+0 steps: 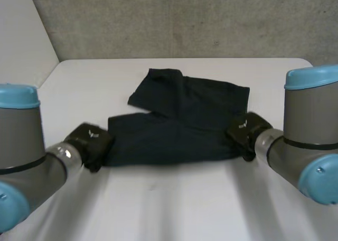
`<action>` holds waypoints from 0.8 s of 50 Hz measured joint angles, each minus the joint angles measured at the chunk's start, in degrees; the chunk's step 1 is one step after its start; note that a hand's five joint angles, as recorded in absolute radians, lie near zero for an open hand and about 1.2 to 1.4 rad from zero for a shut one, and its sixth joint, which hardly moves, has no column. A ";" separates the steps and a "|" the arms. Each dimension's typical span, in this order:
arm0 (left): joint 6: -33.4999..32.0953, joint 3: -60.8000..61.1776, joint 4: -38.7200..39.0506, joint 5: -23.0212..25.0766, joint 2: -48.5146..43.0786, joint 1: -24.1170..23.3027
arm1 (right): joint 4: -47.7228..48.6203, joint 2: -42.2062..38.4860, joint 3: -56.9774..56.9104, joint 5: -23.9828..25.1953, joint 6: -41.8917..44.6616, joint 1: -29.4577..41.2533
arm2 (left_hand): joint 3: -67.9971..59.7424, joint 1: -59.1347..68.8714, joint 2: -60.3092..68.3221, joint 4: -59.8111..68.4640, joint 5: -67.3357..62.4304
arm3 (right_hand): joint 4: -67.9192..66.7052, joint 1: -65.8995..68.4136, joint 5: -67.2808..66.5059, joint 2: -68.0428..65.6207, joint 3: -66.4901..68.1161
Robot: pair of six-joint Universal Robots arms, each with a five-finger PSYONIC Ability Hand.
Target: Fold the shorts.
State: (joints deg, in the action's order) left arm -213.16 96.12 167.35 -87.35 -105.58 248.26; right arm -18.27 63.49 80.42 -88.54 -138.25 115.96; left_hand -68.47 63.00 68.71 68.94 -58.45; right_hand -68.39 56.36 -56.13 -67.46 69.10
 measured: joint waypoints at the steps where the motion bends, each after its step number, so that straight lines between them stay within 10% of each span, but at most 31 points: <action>1: -0.45 1.07 -2.51 0.07 1.51 0.00 | -1.94 0.65 0.63 0.19 1.03 -0.01 | 0.00 0.00 0.00 0.00 0.00 | 0.00 0.00 0.00 0.00 0.00; 18: -8.21 11.55 -15.50 10.27 13.23 3.36 | -15.70 10.35 15.05 5.39 14.81 -0.89 | 0.00 0.00 0.00 0.00 0.00 | 0.00 0.00 0.00 0.00 0.00; 22: -7.66 10.22 -13.64 13.08 12.99 3.29 | -14.64 10.27 15.68 5.76 14.65 -1.20 | 7.93 -3.75 -8.11 -8.32 7.82 | 0.01 0.00 0.00 0.00 0.00; 25: -6.08 7.14 -8.68 14.86 12.67 3.16 | -12.56 10.10 15.97 5.84 14.41 -1.44 | 37.15 -34.79 -37.63 -37.71 37.20 | 0.01 0.00 0.00 0.00 0.00; 40: 6.51 -8.34 14.07 16.00 -4.86 3.87 | -7.65 10.04 18.42 5.74 13.95 -1.36 | 40.04 -35.72 -40.56 -41.22 40.41 | 0.01 0.00 0.00 0.00 0.00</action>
State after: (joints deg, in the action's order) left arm -206.65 87.78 181.42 -71.35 -110.44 252.13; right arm -25.92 73.53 98.84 -82.80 -124.30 114.61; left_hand -28.43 27.29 28.14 27.72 -18.04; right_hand -68.38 56.36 -56.13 -67.46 69.11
